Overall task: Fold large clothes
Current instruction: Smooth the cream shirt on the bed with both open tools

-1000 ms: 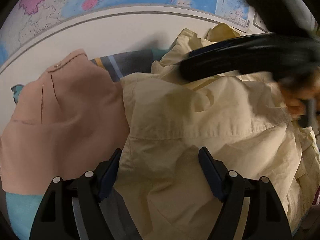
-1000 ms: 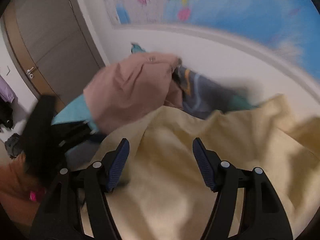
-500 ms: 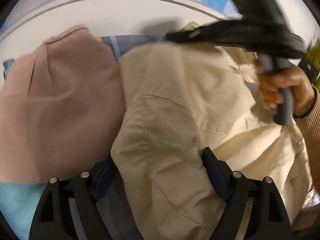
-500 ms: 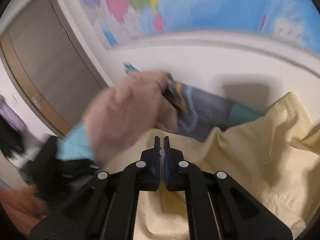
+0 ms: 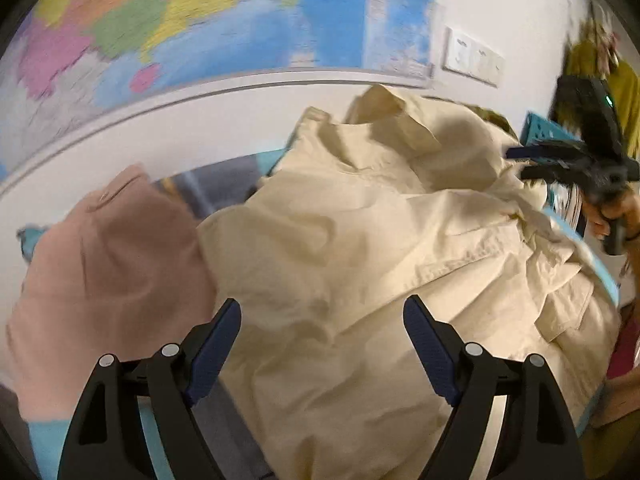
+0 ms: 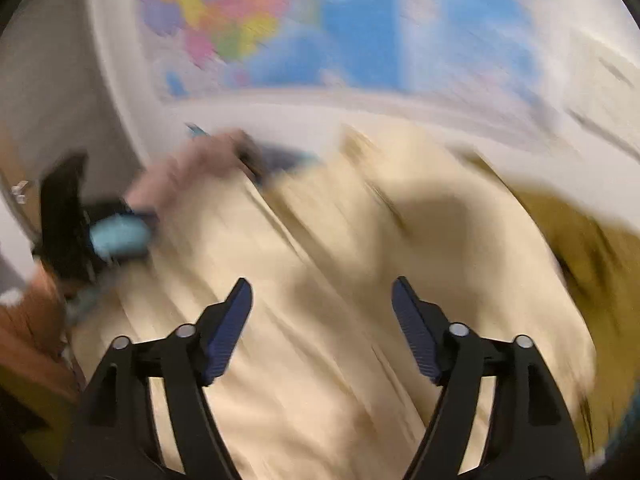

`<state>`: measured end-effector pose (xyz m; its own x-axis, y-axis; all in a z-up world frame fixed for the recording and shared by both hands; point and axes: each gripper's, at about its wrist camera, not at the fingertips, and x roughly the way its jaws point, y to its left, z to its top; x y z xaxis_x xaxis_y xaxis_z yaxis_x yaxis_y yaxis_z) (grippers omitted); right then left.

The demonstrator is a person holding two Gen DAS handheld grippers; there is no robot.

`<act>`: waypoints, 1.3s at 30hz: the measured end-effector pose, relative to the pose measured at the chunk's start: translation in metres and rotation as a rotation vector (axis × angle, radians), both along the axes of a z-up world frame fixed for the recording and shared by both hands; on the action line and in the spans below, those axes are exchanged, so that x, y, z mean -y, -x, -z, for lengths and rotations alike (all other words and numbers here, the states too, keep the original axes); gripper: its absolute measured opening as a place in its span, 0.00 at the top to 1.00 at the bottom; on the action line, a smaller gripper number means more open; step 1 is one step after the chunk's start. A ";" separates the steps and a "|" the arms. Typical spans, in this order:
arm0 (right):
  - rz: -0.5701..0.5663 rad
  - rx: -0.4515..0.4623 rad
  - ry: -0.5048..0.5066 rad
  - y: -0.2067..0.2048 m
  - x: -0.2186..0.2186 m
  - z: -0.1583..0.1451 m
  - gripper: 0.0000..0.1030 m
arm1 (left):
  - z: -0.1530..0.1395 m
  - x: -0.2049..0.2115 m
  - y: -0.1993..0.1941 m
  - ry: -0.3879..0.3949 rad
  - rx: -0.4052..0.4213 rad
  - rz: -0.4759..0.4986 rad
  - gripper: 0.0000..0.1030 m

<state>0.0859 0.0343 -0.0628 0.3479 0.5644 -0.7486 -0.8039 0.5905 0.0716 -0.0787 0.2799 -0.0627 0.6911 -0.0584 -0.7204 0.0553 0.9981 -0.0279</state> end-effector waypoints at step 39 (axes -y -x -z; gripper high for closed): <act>-0.200 0.018 0.098 0.220 0.079 0.055 0.38 | 0.023 0.151 0.107 -0.091 -0.007 0.415 0.22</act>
<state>-0.1338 -0.0445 -0.1178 0.2501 0.5486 -0.7978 -0.9064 0.4224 0.0063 -0.1852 0.1286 -0.0852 0.6176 -0.2670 -0.7398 0.4531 0.8896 0.0572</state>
